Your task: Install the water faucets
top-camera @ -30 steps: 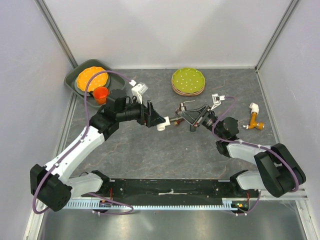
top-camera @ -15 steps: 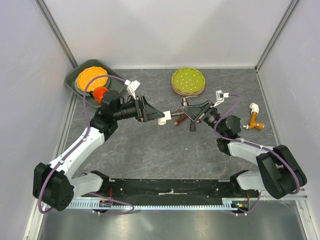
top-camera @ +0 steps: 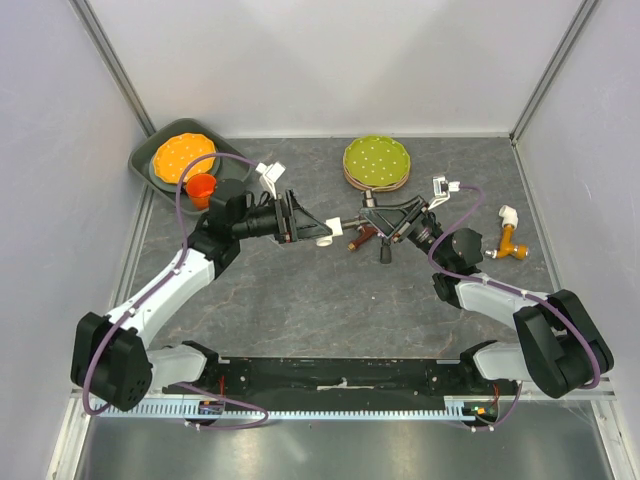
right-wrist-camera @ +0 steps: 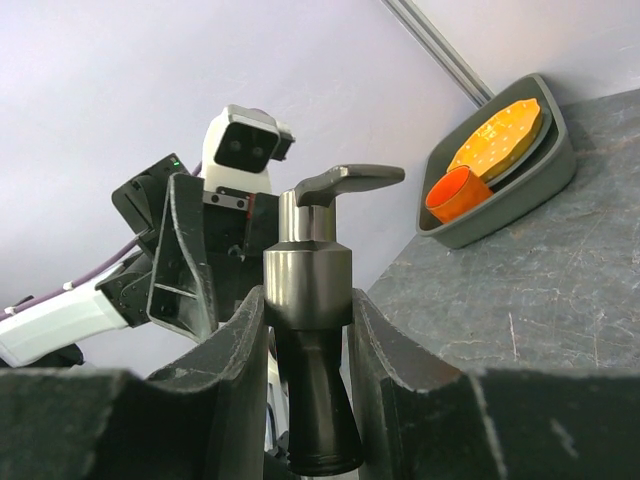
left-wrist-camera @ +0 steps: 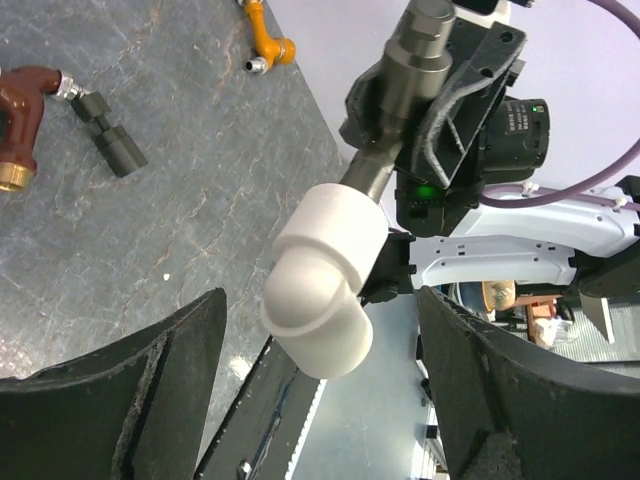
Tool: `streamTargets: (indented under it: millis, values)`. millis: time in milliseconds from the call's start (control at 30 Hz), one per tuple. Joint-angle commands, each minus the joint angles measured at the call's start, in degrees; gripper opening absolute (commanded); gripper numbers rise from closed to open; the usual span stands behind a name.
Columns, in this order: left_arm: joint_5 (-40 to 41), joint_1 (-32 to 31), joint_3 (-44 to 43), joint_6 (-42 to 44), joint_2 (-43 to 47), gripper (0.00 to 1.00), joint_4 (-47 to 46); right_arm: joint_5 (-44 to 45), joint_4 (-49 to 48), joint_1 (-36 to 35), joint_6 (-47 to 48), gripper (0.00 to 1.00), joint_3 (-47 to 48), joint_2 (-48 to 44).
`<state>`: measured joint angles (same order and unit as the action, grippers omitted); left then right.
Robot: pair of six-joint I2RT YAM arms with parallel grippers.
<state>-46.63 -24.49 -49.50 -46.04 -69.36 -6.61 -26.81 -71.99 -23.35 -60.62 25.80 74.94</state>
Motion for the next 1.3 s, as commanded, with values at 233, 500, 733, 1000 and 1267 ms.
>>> streamTargets:
  millis: [233,500,733,1000,1267]
  values:
    - [-6.9,0.0,0.9,-6.4,-0.2,0.66,-7.3,1.2,-28.6,0.0,-0.6,0.00,2.7,-1.5]
    - [-9.4,-0.6,1.5,-8.1,-0.7,0.59,-10.7,1.4,-28.6,-0.4,-0.3,0.00,2.8,-1.5]
    - [-9.5,-0.8,2.4,-8.8,-0.2,0.38,-13.3,1.8,-28.6,-1.2,-1.0,0.00,2.6,-1.1]
    - [-5.7,-0.9,1.7,-1.0,3.4,0.02,-9.5,3.3,-28.4,-1.3,-4.8,0.00,0.5,-0.7]
    - [6.3,-5.2,1.2,12.9,10.0,0.02,-2.2,6.6,-19.4,-2.2,-4.4,0.00,-2.3,-4.3]
